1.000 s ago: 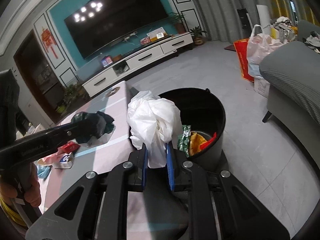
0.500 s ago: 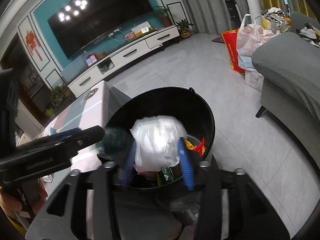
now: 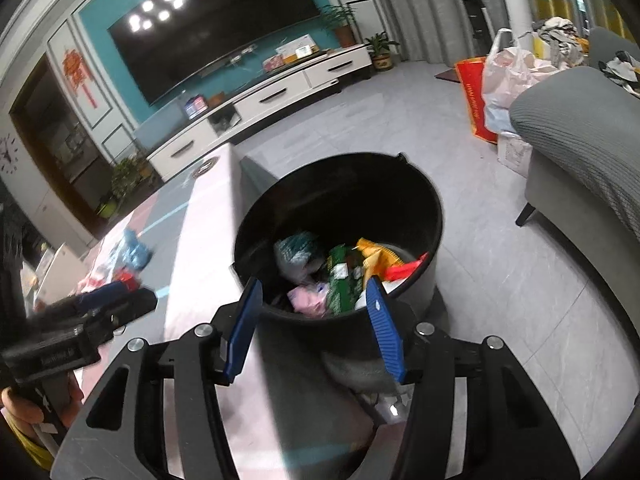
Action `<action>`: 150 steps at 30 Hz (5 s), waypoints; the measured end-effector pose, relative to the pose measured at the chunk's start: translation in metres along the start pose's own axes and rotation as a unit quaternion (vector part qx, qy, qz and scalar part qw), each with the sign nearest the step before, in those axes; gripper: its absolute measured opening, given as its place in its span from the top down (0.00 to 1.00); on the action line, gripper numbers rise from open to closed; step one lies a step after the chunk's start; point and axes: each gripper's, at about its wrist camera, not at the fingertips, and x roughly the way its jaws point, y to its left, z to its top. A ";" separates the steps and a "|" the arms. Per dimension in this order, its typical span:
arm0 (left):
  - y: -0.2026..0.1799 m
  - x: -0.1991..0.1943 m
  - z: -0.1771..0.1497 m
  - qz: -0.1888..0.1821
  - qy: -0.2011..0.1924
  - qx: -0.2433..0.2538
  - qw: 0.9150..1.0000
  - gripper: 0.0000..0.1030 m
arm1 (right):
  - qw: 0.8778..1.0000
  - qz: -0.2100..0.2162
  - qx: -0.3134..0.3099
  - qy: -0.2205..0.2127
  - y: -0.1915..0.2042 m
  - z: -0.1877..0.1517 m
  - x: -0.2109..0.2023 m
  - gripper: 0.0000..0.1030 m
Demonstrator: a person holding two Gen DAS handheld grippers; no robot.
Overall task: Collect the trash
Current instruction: 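Carry both bags to the black bin and open both tools to drop them, then grasp the blue mask with the left tool while the right tool grasps the pink bag, then carry the blue mask and pink bag over to the black bin with both tools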
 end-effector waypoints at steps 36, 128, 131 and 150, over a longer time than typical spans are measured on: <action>0.200 -0.158 -0.183 0.178 -0.038 -0.275 0.944 0.16 | 0.947 0.118 -0.284 0.094 0.281 -0.077 0.006 0.48; 0.209 -0.218 -0.178 0.128 -0.156 -0.294 0.934 0.86 | 0.931 0.145 -0.335 0.017 0.319 -0.057 -0.033 0.90; 0.204 -0.221 -0.175 0.127 -0.161 -0.289 0.935 0.86 | 0.931 0.145 -0.334 0.014 0.316 -0.057 -0.037 0.90; 0.167 -0.219 -0.133 0.114 -0.175 -0.235 0.949 0.86 | 0.948 0.128 -0.290 -0.015 0.268 -0.031 -0.051 0.90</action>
